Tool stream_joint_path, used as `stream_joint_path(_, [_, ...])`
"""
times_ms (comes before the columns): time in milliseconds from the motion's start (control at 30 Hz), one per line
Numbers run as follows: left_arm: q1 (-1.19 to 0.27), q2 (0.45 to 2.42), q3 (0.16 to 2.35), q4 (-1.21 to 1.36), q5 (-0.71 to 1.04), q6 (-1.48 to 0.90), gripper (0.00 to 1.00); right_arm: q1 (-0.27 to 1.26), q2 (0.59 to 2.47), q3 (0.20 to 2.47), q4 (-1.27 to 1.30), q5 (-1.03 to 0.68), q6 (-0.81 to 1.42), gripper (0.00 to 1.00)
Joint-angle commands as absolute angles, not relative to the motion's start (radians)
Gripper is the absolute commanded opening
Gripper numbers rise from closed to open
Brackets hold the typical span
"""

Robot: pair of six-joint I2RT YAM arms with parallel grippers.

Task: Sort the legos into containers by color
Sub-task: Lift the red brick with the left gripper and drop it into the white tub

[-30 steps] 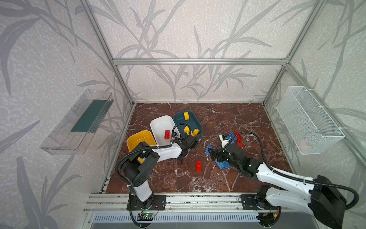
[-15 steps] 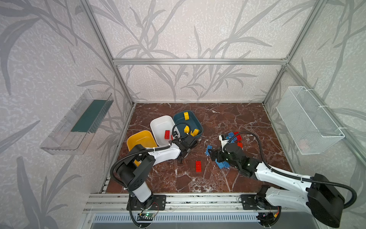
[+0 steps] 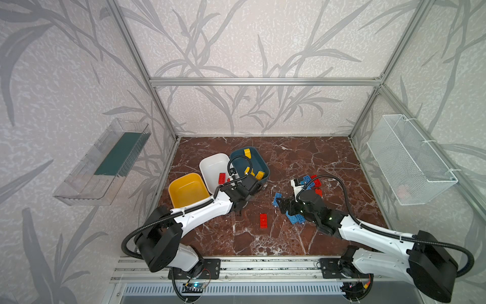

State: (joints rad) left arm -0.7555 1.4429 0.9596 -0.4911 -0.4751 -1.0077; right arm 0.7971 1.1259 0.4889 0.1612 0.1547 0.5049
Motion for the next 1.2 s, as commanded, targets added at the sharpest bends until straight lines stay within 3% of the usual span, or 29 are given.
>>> stream_joint_path(0, [-0.717,1.422,1.008,-0.55,-0.473,-0.951,0.26,0.792,1.097,0.49,0.186,0.149,0.505,0.95])
stream_joint_path(533, [-0.439,1.537,1.107,-0.511,-0.258,-0.851,0.31,0.792,1.072,0.485,0.174,0.149,0.499,0.95])
stream_joint_path(900, [-0.421,1.5,1.123,-0.544,-0.266,-0.837,0.53,0.794,1.047,0.523,0.051,0.127,0.534,0.95])
stream_joint_path(1167, [-0.422,1.298,1.119,-0.614,-0.265,-0.811,0.69,0.918,1.121,0.682,-0.203,0.206,0.547,0.88])
